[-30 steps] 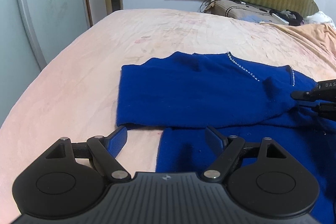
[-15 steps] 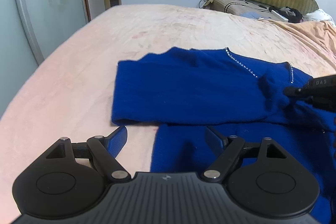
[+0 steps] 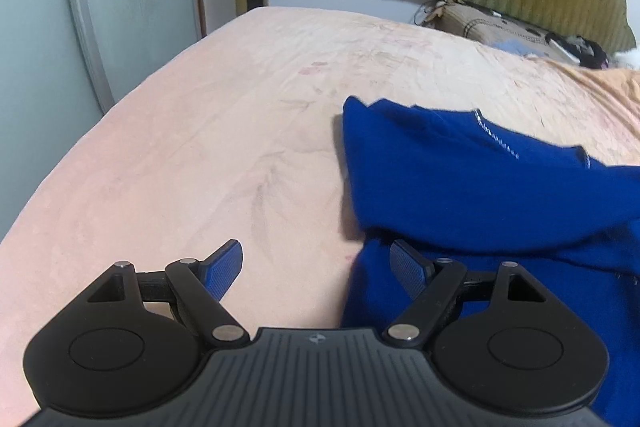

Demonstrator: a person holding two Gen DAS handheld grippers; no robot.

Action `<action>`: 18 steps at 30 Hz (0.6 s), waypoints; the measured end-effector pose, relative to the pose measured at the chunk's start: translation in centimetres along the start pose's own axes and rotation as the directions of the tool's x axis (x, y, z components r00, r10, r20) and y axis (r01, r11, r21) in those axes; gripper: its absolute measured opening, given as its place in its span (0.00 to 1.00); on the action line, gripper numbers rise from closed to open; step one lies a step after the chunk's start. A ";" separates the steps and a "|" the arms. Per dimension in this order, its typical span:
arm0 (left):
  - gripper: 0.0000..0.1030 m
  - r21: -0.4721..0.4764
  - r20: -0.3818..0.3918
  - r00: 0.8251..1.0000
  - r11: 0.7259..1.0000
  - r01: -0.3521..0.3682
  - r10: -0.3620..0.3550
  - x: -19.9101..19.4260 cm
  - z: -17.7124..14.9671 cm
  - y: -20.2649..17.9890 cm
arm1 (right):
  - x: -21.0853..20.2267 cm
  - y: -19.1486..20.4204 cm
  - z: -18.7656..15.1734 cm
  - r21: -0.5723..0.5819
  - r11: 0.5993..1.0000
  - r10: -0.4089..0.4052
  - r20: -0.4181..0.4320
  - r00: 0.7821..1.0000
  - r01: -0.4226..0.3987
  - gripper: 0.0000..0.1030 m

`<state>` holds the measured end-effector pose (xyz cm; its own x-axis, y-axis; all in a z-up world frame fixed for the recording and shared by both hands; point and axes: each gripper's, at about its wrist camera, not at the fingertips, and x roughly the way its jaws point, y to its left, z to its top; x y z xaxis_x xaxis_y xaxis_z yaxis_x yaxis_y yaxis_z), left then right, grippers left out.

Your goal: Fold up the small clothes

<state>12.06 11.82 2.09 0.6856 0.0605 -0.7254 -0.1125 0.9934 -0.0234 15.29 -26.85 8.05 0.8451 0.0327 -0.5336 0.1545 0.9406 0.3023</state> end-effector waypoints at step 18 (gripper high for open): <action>0.79 0.139 -0.041 0.999 0.990 -0.004 0.009 -0.7 -2.6 -2.8 | -0.1 0.0 -5.8 -0.098 0.991 -0.103 -0.103 0.989 0.093 0.45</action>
<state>10.01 8.74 0.93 0.6546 0.0657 -0.7531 -0.0140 0.9971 0.0749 12.19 -24.90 3.52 0.7677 -0.0298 -0.6402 0.1812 0.9682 0.1723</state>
